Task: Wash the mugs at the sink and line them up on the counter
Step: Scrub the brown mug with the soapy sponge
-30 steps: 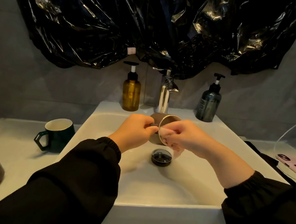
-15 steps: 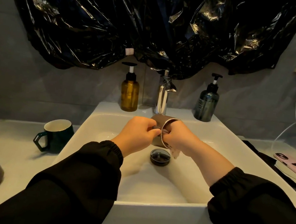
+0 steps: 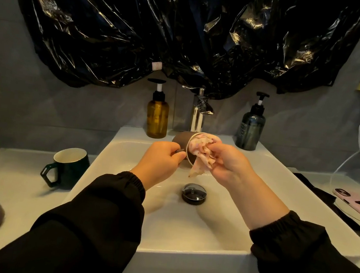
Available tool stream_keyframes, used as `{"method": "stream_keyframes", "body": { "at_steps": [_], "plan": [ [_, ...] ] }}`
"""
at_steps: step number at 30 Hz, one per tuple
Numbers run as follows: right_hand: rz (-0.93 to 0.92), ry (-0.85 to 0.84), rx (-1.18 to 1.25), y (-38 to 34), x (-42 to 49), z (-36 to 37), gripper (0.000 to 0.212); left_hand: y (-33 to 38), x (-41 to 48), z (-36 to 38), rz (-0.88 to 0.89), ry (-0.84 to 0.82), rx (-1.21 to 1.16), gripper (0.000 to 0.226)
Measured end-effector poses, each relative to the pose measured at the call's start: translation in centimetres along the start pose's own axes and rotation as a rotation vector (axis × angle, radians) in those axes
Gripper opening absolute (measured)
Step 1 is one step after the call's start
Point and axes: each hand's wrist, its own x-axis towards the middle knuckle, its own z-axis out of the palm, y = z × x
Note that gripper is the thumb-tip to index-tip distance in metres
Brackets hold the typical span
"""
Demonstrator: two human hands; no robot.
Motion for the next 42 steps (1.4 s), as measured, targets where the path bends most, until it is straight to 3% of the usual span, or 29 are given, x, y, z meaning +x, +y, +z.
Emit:
{"method": "stream_keyframes", "body": {
  "at_steps": [3,8,12,14,16,19,20,22,24,26,29,33,36,38,42],
  "plan": [
    [0.006,0.040,0.002,0.5,0.3,0.3,0.031,0.1,-0.2,0.3,0.012,-0.025,0.035,0.029],
    [0.126,-0.098,0.143,0.1,-0.6,0.2,0.012,0.9,-0.4,1.1,-0.001,-0.152,-0.031,0.024],
    [0.058,-0.318,-0.162,-0.2,-0.7,-0.6,0.016,0.0,0.1,0.3,-0.030,-0.075,-0.075,0.026],
    [-0.078,-0.357,-0.457,-0.3,-0.9,-0.7,0.024,-0.6,0.4,-0.2,-0.058,-0.012,-0.114,0.029],
    [-0.271,-0.261,-0.627,-0.4,-1.1,-0.8,0.030,-0.9,0.6,-0.6,-0.094,0.019,-0.129,0.033],
    [-0.789,-0.052,-1.044,-0.9,-0.1,-2.0,0.022,-1.0,0.8,-0.8,-0.140,-0.006,-0.129,0.030],
    [-0.941,-0.046,-1.204,-1.0,0.1,-2.5,0.024,-1.0,0.8,-0.9,-0.148,-0.020,-0.129,0.029],
    [-1.099,-0.202,-1.479,-0.8,0.6,-3.1,0.025,-0.9,0.7,-0.9,-0.143,-0.066,-0.124,0.029],
    [-1.060,-0.336,-1.817,-0.1,0.7,-3.0,0.025,-0.8,0.6,-0.9,-0.110,-0.141,-0.101,0.028],
    [-0.938,-0.363,-2.110,0.4,0.7,-2.4,0.019,-0.4,0.3,-0.7,-0.072,-0.216,-0.069,0.026],
    [-0.719,-0.317,-2.254,0.8,0.3,-1.7,0.021,0.0,0.1,-0.1,0.020,-0.207,0.035,0.025],
    [-0.608,-0.427,-2.043,0.5,-0.9,-1.2,0.020,-0.3,0.0,0.0,0.074,-0.123,0.115,0.025],
    [-0.586,-0.342,-1.783,-0.7,-0.5,-1.9,0.028,-0.4,0.0,-0.3,0.058,-0.123,0.118,0.024],
    [-0.640,-0.254,-1.810,-0.2,-0.3,-2.1,0.025,-0.3,0.1,-0.2,0.057,-0.120,0.123,0.023],
    [-0.641,-0.328,-2.004,1.3,-0.3,-1.4,0.020,0.0,-0.1,0.0,0.113,-0.103,0.114,0.022]
  ]
}}
